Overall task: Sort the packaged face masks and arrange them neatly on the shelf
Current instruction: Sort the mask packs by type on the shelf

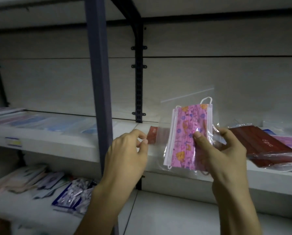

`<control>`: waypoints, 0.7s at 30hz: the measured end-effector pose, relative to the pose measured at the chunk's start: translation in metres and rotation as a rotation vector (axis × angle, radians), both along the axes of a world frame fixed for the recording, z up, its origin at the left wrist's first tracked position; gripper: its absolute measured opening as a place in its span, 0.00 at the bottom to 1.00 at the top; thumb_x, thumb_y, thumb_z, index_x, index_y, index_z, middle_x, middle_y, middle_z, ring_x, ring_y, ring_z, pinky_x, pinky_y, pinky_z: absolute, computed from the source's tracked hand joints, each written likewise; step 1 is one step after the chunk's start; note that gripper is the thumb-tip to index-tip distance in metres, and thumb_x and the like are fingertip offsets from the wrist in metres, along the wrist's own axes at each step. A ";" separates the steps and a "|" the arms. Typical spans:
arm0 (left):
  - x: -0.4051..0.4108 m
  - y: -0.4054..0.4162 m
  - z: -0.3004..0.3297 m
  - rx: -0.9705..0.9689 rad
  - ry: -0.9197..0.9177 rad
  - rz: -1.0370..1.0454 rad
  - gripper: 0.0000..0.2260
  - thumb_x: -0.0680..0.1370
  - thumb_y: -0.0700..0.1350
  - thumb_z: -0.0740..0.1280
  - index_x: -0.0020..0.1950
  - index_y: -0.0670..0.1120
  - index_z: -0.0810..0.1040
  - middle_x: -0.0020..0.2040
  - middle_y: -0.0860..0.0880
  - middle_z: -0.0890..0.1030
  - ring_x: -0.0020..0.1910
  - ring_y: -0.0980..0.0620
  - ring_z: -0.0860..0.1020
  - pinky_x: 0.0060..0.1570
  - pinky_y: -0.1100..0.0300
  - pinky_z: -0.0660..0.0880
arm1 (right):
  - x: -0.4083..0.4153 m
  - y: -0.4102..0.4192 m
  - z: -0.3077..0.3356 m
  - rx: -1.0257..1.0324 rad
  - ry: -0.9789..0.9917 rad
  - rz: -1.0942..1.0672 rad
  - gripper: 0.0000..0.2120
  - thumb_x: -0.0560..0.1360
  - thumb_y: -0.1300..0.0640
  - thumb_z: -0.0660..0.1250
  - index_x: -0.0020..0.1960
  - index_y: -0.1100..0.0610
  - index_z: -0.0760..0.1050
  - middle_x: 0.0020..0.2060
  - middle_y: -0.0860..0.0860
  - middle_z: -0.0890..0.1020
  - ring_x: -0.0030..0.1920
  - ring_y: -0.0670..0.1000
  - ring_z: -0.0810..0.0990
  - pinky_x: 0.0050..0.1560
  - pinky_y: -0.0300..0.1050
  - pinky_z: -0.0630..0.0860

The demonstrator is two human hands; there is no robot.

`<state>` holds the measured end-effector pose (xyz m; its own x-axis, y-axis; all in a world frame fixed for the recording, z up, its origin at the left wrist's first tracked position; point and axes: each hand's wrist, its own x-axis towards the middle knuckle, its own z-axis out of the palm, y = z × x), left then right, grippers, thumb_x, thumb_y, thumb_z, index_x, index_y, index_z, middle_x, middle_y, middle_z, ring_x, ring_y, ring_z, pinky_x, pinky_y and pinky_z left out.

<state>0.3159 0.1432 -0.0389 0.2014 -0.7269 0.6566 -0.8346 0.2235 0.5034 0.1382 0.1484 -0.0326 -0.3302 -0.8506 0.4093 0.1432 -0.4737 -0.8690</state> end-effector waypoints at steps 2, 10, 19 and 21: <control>0.017 0.026 -0.001 -0.001 0.029 -0.008 0.04 0.78 0.48 0.65 0.51 0.54 0.78 0.39 0.59 0.77 0.36 0.61 0.74 0.34 0.71 0.68 | 0.017 0.024 0.002 -0.013 -0.013 0.037 0.09 0.73 0.62 0.72 0.51 0.57 0.76 0.29 0.53 0.83 0.26 0.46 0.80 0.20 0.36 0.71; 0.117 0.132 -0.022 0.034 0.070 0.102 0.02 0.77 0.46 0.67 0.46 0.54 0.79 0.34 0.61 0.75 0.33 0.68 0.72 0.31 0.76 0.66 | 0.106 0.111 -0.013 0.011 0.019 0.191 0.07 0.73 0.60 0.71 0.50 0.55 0.76 0.29 0.49 0.83 0.28 0.47 0.82 0.22 0.37 0.72; 0.217 0.206 -0.043 0.094 0.104 0.308 0.04 0.77 0.47 0.66 0.50 0.52 0.79 0.37 0.59 0.75 0.40 0.58 0.75 0.39 0.66 0.67 | 0.207 0.144 -0.032 0.027 0.056 0.321 0.06 0.73 0.62 0.72 0.48 0.58 0.77 0.29 0.50 0.83 0.30 0.51 0.82 0.25 0.39 0.75; 0.239 0.212 -0.042 0.074 0.096 0.327 0.05 0.77 0.47 0.66 0.51 0.52 0.79 0.37 0.59 0.75 0.36 0.61 0.72 0.34 0.72 0.64 | 0.229 0.143 -0.033 0.032 0.058 0.348 0.06 0.73 0.62 0.72 0.49 0.59 0.77 0.31 0.52 0.84 0.32 0.54 0.83 0.25 0.41 0.77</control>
<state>0.5554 0.3549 -0.0810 0.4901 -0.6587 0.5709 -0.8039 -0.0883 0.5882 0.3672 0.2910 -0.0653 0.0047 -0.9207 0.3903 0.2414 -0.3777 -0.8939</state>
